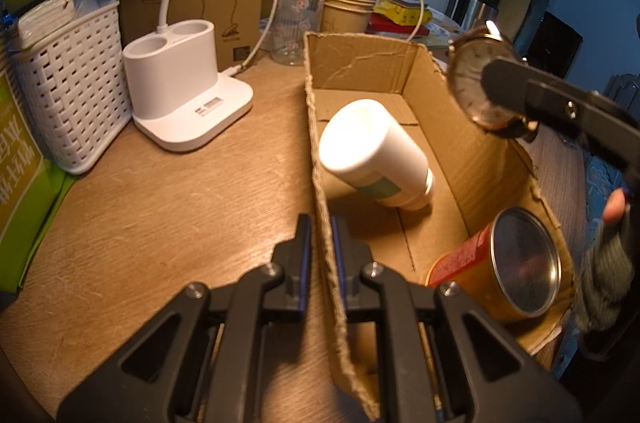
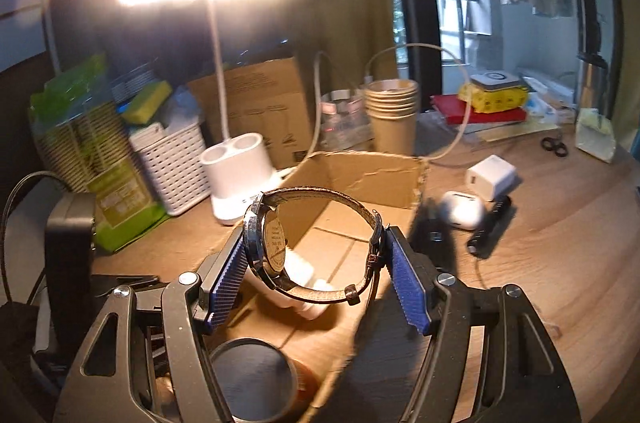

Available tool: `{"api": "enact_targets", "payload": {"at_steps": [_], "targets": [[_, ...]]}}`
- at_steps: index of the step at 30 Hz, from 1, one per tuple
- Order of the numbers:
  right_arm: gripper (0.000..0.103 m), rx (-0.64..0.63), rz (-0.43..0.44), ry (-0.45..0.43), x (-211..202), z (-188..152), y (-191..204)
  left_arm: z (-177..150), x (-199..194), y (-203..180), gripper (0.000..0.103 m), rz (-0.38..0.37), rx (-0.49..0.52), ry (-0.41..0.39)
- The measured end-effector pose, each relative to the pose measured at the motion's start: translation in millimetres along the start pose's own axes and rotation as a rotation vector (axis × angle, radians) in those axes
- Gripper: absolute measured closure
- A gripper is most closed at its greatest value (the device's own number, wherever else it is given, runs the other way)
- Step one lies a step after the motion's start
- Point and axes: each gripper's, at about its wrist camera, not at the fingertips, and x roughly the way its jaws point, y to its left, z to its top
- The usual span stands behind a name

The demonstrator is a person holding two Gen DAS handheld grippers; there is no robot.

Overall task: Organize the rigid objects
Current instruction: 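Lift the brown watch and carry it over the box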

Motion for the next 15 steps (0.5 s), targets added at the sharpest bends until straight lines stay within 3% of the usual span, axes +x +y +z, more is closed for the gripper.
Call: {"api": "enact_targets", "payload": {"at_steps": [15], "targets": [[0.032, -0.069, 0.044, 0.079, 15, -15, 23, 0, 0, 0, 0.092, 0.0, 0.0, 0.0]]}}
